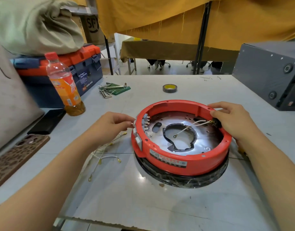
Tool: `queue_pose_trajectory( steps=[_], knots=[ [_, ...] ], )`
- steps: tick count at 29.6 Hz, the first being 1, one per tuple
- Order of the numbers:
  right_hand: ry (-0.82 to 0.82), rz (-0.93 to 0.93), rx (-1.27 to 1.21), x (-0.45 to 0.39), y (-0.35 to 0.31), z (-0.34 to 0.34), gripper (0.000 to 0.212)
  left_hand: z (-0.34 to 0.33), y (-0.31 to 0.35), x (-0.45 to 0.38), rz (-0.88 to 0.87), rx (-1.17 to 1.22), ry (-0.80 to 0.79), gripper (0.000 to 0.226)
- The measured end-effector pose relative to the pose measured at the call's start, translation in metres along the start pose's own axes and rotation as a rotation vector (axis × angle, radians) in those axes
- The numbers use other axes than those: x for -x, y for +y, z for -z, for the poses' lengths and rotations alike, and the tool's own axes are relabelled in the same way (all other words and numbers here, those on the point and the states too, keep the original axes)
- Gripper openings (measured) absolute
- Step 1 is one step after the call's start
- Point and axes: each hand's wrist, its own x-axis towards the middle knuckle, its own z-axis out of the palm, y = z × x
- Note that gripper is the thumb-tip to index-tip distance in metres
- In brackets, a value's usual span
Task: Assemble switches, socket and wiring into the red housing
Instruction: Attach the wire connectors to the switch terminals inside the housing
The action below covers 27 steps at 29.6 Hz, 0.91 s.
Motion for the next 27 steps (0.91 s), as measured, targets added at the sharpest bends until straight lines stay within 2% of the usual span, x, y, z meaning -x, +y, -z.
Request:
queue_pose_trajectory(
  steps=[2,7,9,11,14,16,22,27],
  knots=[
    [0.027,-0.011,-0.015,0.001,0.001,0.004,0.021,-0.001,-0.006,-0.001,-0.019,-0.001,-0.072,0.030],
    [0.035,-0.020,-0.011,0.001,0.002,0.002,0.020,0.018,-0.032,-0.004,0.093,-0.302,0.030,0.007],
    [0.026,-0.023,0.001,0.000,0.003,0.002,0.020,0.016,-0.037,-0.002,0.115,-0.327,0.006,0.001],
    [0.017,-0.028,0.003,0.000,0.004,0.002,0.019,0.009,-0.041,-0.001,0.111,-0.324,0.000,0.006],
    [0.013,-0.031,0.007,-0.002,0.006,0.003,0.019,0.008,-0.044,-0.002,0.092,-0.309,0.051,0.007],
    [0.008,-0.037,0.002,-0.003,0.007,0.003,0.019,0.012,-0.045,-0.002,0.095,-0.215,0.124,0.006],
    [0.008,-0.014,-0.002,-0.004,0.007,0.003,0.018,0.029,-0.039,-0.001,0.113,0.326,0.278,0.009],
    [-0.002,-0.004,0.030,-0.003,0.007,0.004,0.018,0.032,-0.028,-0.001,0.084,0.479,0.310,0.011]
  ],
)
